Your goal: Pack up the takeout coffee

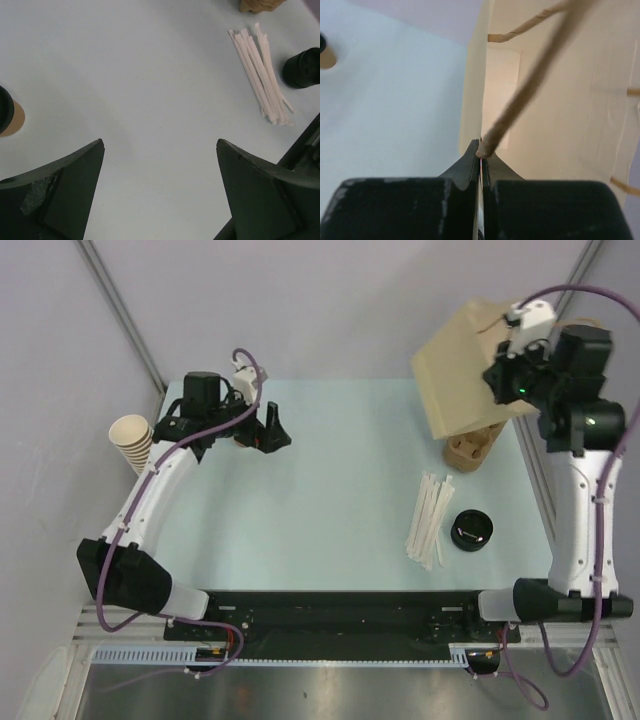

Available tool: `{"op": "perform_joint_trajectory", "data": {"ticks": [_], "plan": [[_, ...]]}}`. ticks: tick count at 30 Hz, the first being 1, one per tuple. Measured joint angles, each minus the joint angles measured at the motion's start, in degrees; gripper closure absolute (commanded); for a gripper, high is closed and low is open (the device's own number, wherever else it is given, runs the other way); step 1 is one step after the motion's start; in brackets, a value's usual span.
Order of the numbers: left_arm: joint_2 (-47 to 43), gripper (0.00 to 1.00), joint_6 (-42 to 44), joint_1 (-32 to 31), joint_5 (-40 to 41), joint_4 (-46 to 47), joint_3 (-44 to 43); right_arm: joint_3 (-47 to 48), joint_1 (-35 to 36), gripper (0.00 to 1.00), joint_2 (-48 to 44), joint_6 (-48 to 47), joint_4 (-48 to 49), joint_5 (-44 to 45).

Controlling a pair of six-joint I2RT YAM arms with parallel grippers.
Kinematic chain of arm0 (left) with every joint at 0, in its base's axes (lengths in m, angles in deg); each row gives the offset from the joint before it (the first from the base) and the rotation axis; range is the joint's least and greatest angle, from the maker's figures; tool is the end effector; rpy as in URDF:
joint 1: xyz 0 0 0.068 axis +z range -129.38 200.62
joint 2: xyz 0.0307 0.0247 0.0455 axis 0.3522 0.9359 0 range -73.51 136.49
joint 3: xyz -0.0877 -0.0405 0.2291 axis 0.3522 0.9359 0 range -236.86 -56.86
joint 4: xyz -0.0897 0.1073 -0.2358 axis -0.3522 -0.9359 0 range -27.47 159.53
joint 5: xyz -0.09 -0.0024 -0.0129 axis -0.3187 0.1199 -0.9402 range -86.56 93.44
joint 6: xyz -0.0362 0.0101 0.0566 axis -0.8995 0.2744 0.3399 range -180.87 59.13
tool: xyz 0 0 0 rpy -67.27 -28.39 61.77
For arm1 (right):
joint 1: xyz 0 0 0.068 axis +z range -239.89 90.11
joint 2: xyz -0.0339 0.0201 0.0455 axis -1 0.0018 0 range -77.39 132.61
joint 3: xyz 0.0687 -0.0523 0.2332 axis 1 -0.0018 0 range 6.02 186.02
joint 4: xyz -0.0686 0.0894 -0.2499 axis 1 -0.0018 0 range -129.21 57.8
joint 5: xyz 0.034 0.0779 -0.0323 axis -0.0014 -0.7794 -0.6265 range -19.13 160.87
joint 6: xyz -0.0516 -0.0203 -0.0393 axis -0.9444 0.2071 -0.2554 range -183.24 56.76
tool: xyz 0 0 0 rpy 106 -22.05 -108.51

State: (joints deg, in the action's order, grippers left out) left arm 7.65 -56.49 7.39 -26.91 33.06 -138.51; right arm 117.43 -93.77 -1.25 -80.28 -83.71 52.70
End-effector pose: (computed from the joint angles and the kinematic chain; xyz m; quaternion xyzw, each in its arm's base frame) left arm 0.3240 -0.1045 0.3407 0.2491 0.8316 -0.2663 0.4189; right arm 0.2606 -0.0005 0.5086 -0.1846 0.7738 0.0166 0.6057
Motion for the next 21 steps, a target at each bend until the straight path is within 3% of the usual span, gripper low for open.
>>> {"op": "perform_joint_trajectory", "data": {"ticks": [6, 11, 21], "plan": [[0.94, 0.01, -4.42, 6.64, -4.98, 0.17, -0.04, -0.22, 19.85, 1.00, 9.86, -2.14, 0.22, 4.76], [0.92, 0.01, -4.63, 7.30, -6.21, -0.11, -0.04, -2.73, 33.46, 1.00, 15.04, -4.07, 2.97, 10.23], [0.92, 0.00, -4.50, 8.48, -6.45, -1.14, -0.04, -5.75, 48.17, 1.00, 24.83, -4.68, 9.99, 26.05]]}}
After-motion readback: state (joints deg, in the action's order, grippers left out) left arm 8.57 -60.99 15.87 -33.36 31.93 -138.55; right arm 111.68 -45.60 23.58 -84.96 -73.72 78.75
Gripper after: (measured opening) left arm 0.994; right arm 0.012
